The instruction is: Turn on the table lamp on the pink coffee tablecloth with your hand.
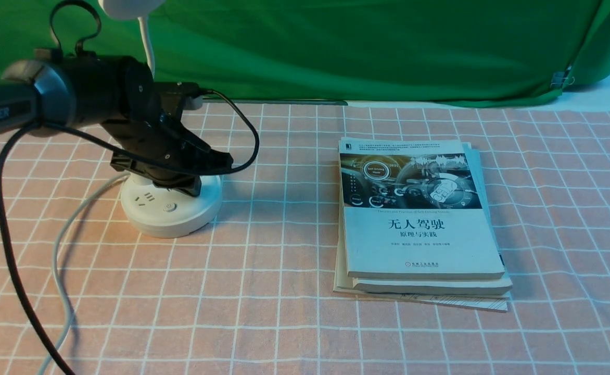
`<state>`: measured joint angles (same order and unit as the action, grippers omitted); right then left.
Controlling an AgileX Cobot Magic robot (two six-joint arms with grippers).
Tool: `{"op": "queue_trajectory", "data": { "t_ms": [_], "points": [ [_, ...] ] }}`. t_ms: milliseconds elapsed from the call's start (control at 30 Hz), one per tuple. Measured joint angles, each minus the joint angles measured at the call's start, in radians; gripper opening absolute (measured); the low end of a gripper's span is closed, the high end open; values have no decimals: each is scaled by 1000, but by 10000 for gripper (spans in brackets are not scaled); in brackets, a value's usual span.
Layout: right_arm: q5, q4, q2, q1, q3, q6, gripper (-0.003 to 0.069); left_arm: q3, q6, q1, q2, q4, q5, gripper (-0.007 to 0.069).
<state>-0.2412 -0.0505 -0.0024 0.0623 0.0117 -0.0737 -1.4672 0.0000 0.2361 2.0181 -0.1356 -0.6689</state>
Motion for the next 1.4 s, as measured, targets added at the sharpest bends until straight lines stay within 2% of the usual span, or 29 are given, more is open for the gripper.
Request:
{"op": "queue_trajectory", "data": {
  "t_ms": [700,1000,1400],
  "points": [
    [1,0,0,0,0,0,239,-35,-20,0,58,0,-42,-1],
    [1,0,0,0,0,0,239,-55,-24,-1,89,-1,10,0],
    [1,0,0,0,0,0,239,-5,-49,14,7,-3,69,0]
  ]
}}
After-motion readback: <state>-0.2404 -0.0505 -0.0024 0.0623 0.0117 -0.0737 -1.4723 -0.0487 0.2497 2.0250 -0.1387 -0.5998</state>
